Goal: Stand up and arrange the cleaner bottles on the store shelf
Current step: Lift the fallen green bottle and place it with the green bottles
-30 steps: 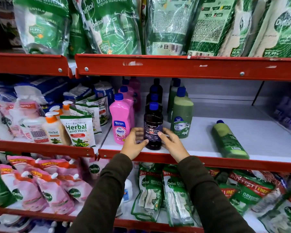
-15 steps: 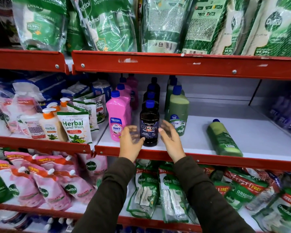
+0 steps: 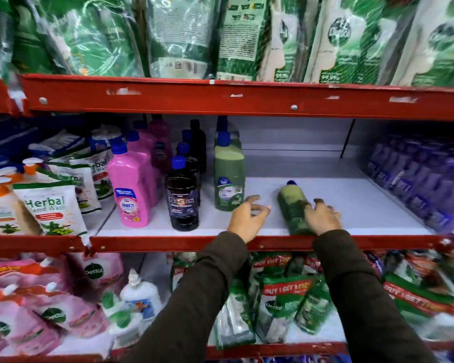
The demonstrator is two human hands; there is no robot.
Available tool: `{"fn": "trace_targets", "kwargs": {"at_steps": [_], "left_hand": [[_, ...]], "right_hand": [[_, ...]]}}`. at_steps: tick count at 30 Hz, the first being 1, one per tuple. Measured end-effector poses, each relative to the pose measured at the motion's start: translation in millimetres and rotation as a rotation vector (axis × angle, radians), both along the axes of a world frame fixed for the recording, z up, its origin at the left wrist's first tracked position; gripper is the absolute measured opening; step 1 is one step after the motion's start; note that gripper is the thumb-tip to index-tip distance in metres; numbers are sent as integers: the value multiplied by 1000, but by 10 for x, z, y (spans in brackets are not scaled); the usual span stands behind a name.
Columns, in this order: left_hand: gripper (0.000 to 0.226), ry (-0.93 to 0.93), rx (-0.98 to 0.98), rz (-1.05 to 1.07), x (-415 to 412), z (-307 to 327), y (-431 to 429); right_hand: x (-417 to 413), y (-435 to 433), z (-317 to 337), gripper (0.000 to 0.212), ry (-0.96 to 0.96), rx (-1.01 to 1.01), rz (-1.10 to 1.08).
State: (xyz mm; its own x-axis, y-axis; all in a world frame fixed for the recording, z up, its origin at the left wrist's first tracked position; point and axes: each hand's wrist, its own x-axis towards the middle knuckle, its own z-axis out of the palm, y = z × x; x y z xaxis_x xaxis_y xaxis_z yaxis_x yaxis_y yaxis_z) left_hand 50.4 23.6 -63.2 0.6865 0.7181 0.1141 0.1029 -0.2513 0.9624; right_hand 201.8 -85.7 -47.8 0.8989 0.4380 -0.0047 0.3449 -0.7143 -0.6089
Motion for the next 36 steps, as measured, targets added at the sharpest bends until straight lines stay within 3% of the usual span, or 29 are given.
{"fn": "trace_targets", "kwargs": {"at_steps": [4, 8, 13, 18, 23, 28, 32, 36], "left_hand": [[68, 272, -29, -152, 440, -97, -105], [69, 251, 0, -184, 548, -169, -154], [71, -23, -117, -133, 429, -112, -210], [62, -156, 28, 1, 58, -70, -162], [65, -197, 82, 154, -343, -154, 42], [62, -181, 81, 180, -617, -202, 176], [41, -211, 109, 209, -683, -167, 187], [23, -243, 119, 242, -704, -156, 188]], "right_hand": [[148, -90, -104, 45, 121, 60, 127], [262, -152, -139, 62, 252, 287, 97], [190, -253, -123, 76, 413, 677, 166], [-243, -138, -45, 62, 322, 833, 355], [-706, 146, -53, 64, 312, 856, 470], [-967, 377, -211, 60, 365, 885, 543], [-928, 426, -265, 59, 360, 892, 535], [-882, 406, -326, 40, 300, 840, 515]]}}
